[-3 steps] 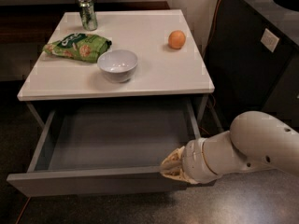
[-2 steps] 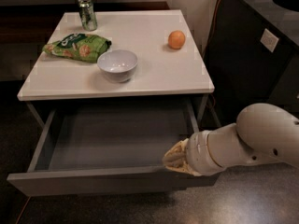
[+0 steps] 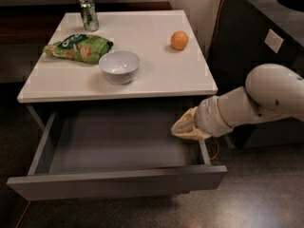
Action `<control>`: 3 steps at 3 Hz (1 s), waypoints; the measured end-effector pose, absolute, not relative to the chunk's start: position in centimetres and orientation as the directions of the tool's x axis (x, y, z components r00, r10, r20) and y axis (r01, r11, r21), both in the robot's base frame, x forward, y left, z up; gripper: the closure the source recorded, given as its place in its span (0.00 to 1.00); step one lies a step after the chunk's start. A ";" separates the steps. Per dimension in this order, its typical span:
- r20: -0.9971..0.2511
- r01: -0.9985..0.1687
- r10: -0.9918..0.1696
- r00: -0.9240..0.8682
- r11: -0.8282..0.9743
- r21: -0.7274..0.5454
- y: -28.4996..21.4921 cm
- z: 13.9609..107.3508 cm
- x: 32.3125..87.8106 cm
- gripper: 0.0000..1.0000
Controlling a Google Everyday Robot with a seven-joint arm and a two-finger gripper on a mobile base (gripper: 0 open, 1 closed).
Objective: Place orange into top drawer
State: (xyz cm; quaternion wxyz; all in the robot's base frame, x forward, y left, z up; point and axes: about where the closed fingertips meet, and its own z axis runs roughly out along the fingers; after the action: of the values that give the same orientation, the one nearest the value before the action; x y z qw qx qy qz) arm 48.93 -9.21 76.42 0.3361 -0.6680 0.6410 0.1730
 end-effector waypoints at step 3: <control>-0.704 -0.954 -0.689 0.172 0.063 -0.294 -9.6 86.0 56.3 0.00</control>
Offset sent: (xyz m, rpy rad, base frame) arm 0.0786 -0.0113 0.1166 0.0792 -0.1190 -0.0076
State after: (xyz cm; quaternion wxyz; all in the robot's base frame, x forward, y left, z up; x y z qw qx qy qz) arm 56.26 -9.63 85.99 0.3836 -0.6624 0.6199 0.1727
